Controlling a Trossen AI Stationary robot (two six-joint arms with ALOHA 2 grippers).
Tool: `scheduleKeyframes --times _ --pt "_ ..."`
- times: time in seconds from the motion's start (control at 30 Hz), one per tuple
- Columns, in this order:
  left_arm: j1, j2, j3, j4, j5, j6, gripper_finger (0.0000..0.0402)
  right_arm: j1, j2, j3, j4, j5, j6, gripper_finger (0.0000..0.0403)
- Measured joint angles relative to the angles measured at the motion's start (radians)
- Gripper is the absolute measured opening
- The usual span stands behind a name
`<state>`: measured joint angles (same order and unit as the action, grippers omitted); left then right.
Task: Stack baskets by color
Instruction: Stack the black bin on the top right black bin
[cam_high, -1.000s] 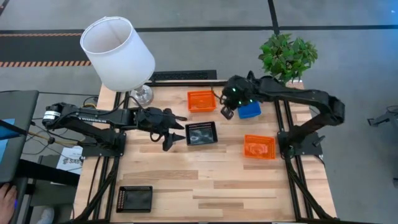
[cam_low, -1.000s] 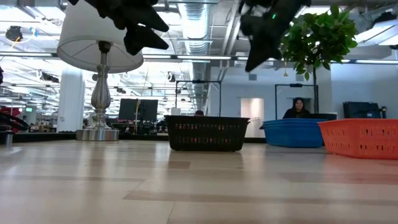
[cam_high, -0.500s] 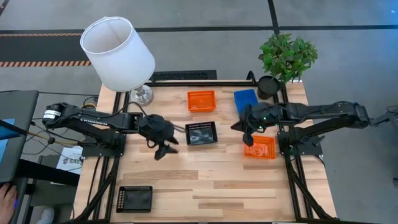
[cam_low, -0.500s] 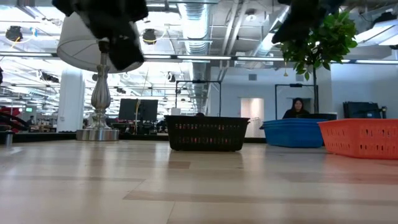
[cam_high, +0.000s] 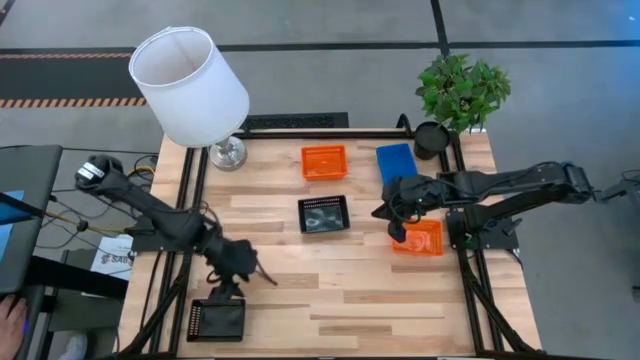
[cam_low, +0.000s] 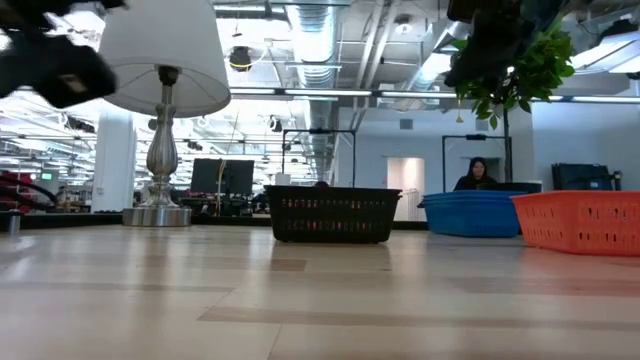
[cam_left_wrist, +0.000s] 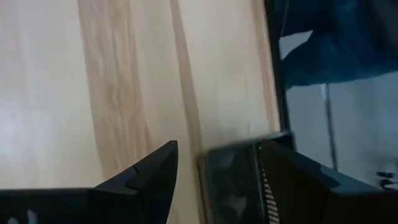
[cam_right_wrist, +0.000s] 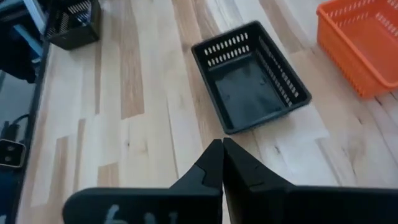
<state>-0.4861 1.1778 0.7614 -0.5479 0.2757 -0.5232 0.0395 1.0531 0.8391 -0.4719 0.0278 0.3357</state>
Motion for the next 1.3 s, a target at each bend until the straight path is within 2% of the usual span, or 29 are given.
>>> scheduleKeyframes --times 0.23,0.33,0.5,0.63,0.7,1.1,1.3 --pt "-0.157 0.006 0.0 -0.048 -0.132 -0.14 0.0217 -0.001 0.015 -0.001 0.001 0.0 -0.051 0.002" --pt "-0.195 0.034 0.0 -0.047 -0.121 -0.151 0.0217 -0.006 0.015 0.0 -0.002 0.0 -0.055 0.0017" --pt "-0.229 0.13 0.0 -0.045 -0.087 -0.157 0.0217 -0.011 0.014 0.0 -0.002 0.001 -0.056 0.0018" --pt "-0.229 0.186 0.0 -0.045 -0.201 -0.223 0.0217 -0.011 0.014 0.0 -0.003 -0.001 -0.056 0.0022" --pt "-0.228 0.205 0.0 -0.043 -0.221 -0.222 0.0217 -0.011 0.014 0.0 -0.006 -0.001 -0.056 0.0021" --pt "-0.278 0.31 0.0 -0.036 -0.093 -0.245 0.0217 -0.011 0.014 0.0 -0.046 -0.002 -0.049 0.0021" --pt "-0.284 0.314 0.0 -0.038 -0.104 -0.274 0.0199 -0.016 0.011 0.0 -0.045 -0.002 -0.056 0.0023"
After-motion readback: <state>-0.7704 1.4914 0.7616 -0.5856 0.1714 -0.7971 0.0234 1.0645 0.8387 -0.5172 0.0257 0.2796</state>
